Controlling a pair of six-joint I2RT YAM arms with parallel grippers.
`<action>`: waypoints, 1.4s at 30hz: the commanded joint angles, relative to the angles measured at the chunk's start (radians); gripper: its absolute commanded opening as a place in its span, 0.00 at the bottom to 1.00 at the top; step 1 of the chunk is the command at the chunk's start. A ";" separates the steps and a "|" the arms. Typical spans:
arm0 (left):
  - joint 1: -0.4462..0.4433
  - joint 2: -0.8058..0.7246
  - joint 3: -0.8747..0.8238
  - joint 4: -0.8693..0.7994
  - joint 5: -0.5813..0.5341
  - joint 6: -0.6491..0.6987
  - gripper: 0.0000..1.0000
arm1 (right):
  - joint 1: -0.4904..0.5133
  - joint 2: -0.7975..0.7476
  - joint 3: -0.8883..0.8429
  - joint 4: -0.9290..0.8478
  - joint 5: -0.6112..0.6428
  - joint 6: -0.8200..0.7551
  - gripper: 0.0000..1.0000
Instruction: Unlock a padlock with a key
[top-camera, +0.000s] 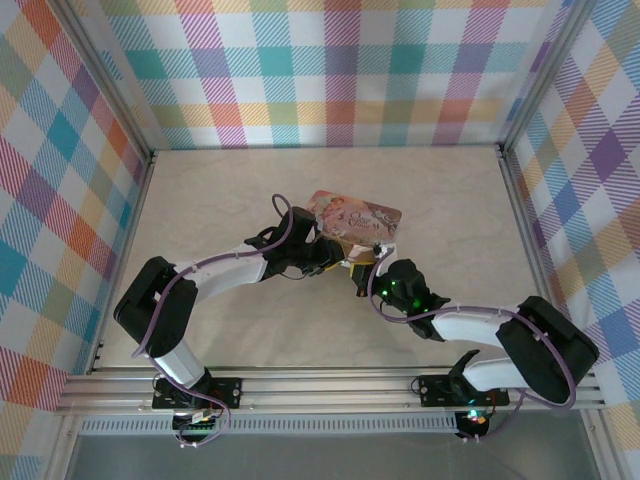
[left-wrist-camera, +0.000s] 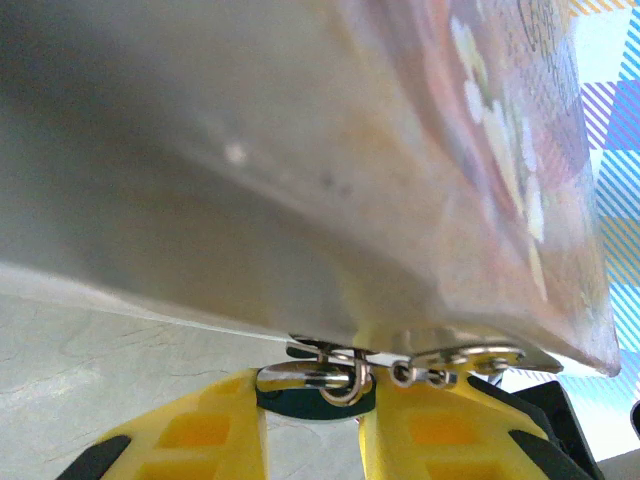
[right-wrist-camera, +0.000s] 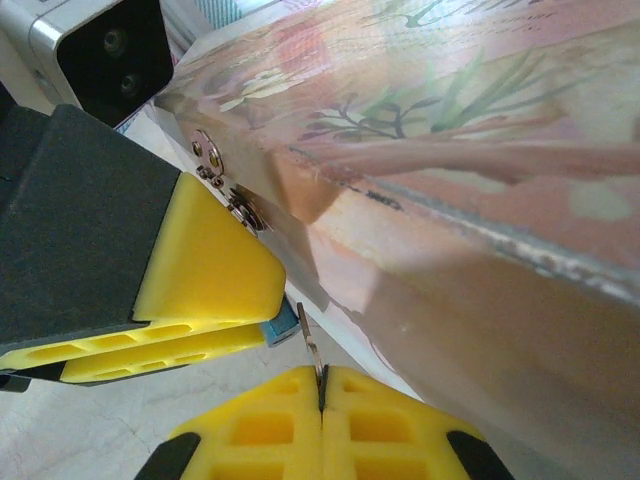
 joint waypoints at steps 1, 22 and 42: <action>-0.013 -0.020 0.005 0.027 0.032 -0.024 0.25 | 0.001 -0.015 -0.004 0.015 -0.014 0.002 0.00; -0.016 -0.039 0.012 0.018 0.031 -0.035 0.25 | 0.001 -0.027 -0.040 -0.002 -0.034 -0.030 0.00; -0.017 -0.044 -0.004 0.064 0.061 -0.139 0.25 | 0.002 0.034 -0.117 0.228 -0.033 -0.062 0.00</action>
